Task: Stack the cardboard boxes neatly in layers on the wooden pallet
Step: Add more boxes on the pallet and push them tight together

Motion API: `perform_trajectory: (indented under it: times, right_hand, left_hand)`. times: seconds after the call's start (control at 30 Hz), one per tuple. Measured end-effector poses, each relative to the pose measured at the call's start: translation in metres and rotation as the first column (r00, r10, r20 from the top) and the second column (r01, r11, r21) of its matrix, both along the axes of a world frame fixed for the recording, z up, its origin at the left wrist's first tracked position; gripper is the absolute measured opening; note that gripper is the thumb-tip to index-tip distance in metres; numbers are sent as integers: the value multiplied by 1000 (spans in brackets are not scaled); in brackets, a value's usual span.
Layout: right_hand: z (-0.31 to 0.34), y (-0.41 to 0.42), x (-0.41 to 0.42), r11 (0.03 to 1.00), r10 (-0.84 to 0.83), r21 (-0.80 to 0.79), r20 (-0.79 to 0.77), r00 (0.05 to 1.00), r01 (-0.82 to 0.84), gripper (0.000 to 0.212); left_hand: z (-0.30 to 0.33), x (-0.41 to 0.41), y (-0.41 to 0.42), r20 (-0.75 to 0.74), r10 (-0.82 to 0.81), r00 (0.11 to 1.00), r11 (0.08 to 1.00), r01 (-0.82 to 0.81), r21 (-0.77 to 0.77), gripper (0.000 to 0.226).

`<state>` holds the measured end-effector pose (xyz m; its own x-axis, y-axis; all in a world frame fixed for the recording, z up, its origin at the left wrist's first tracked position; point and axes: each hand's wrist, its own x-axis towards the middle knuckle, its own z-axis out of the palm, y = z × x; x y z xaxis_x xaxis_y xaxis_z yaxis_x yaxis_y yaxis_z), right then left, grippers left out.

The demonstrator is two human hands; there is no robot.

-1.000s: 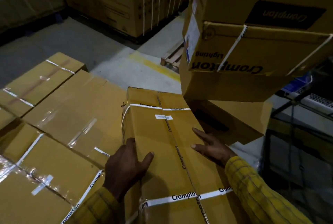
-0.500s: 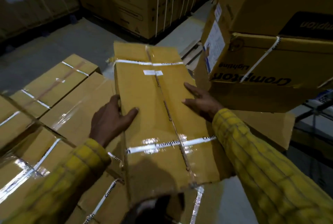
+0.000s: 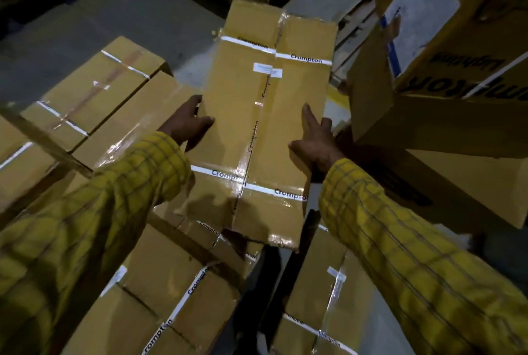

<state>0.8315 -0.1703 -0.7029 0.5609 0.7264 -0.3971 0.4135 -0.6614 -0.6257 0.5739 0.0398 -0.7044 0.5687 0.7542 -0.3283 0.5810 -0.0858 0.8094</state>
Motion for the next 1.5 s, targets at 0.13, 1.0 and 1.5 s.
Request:
perform_trajectory:
  times: [0.13,1.0,1.5]
  right_hand:
    - [-44,-15,-24,998,7,-55,-39,999,-9,115]
    - [-145,-99,-86,972,-119,-216,-113,986,93,130]
    - [-147,-114,-106,988,-96,-137,-182,978,72,129]
  left_hand:
    - [-41,-13,3,-106,-40,994,996,31,-89,62]
    - [-137,-24,-44,-187,-292,938,956,289,-46,67]
    - [-163,-23,-31,-171,-284,943,958,286,-13,65]
